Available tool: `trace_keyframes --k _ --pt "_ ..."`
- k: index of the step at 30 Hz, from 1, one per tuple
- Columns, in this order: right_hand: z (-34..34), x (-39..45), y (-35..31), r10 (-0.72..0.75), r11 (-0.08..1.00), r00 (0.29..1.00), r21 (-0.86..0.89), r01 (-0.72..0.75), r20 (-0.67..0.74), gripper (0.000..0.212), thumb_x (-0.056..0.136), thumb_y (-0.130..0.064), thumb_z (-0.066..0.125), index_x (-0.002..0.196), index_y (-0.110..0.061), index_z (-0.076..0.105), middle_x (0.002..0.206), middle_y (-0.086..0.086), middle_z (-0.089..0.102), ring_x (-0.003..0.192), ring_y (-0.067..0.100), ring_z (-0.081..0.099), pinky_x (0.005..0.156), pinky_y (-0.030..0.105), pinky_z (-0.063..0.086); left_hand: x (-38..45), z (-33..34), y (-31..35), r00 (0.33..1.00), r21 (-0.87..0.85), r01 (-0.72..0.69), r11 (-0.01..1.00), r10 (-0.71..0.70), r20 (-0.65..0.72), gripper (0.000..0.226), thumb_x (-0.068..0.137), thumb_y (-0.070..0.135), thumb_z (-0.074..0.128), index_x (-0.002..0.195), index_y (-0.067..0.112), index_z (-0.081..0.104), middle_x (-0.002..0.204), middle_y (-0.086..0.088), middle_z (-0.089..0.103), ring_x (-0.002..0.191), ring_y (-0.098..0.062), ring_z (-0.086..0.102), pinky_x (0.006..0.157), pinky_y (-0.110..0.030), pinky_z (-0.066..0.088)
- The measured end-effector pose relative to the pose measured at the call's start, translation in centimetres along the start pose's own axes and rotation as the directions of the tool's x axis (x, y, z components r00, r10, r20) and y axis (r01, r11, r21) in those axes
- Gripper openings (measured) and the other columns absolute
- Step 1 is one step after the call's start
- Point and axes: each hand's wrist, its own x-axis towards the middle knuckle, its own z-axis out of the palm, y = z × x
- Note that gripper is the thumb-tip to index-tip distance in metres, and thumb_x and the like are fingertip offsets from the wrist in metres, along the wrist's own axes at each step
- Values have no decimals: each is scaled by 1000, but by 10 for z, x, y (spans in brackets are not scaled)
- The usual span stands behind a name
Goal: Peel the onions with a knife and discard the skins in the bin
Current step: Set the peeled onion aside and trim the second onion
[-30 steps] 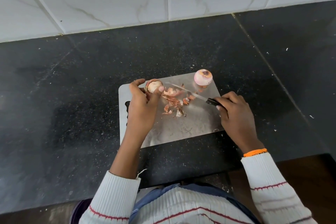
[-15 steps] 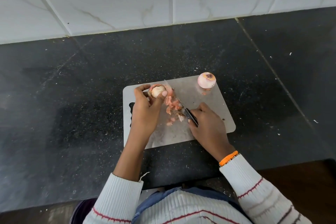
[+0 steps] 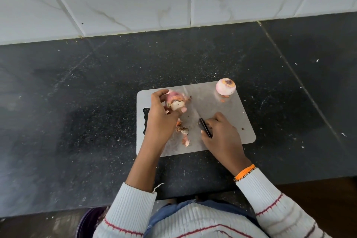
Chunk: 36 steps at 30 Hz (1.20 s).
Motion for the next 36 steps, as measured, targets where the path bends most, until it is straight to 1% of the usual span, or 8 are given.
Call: trace_keyframes --k 4,8,14,17,21,26,30,36 --pt "4 0 -4 10 994 996 109 -19 86 15 85 -24 63 97 -14 65 94 -5 49 75 9 53 61 13 39 1 5 -1 1000 7 -3 1000 3 20 57 72 0 75 116 23 48 110 6 58 99 -12 58 89 -38 52" --pt "-10 4 2 159 817 964 519 -250 215 6 84 -14 63 89 -17 63 93 1 58 74 7 58 56 13 47 0 9 -1 1000 37 -21 999 20 22 57 68 0 78 113 23 52 111 2 60 100 -13 60 91 -39 52" --pt "-20 8 12 203 791 968 557 -252 149 5 88 -20 55 91 -21 58 94 -1 55 83 12 55 69 18 43 -1 12 8 996 10 -89 996 89 10 54 72 3 75 117 22 52 109 12 58 101 -10 59 85 -27 53" --pt "-23 6 14 222 860 974 461 -218 48 11 92 -19 46 91 -19 57 81 -4 56 72 12 53 60 22 41 -2 11 10 996 -29 -83 996 82 -21 50 78 18 73 121 25 49 108 17 57 100 -12 60 83 -28 52" --pt "-37 3 15 143 990 980 38 -139 -139 10 92 -24 47 89 -19 55 77 -4 56 66 11 54 57 28 47 -2 7 10 997 -59 -40 997 35 -73 47 85 22 66 126 23 43 108 18 53 95 -4 59 81 -29 53" --pt "-43 7 18 126 991 974 -27 -133 -191 13 87 -26 59 98 -18 56 89 -5 56 76 10 53 59 22 40 -1 4 10 993 -79 -19 997 10 -114 42 89 22 61 126 21 41 98 25 48 84 9 53 74 -18 49" --pt "-25 10 22 144 988 983 -46 -149 -111 17 92 -24 50 106 -15 54 99 1 56 93 16 52 68 25 41 2 6 4 998 -28 -9 1000 7 -61 53 78 16 73 121 26 43 113 11 55 94 -9 59 75 -28 52" --pt "-10 10 14 40 998 997 37 -43 59 20 94 -15 48 112 -16 57 107 -1 56 100 15 48 80 25 40 3 16 -2 1000 3 -23 1000 23 -15 53 77 11 73 120 25 46 116 8 56 100 -11 59 83 -28 50"
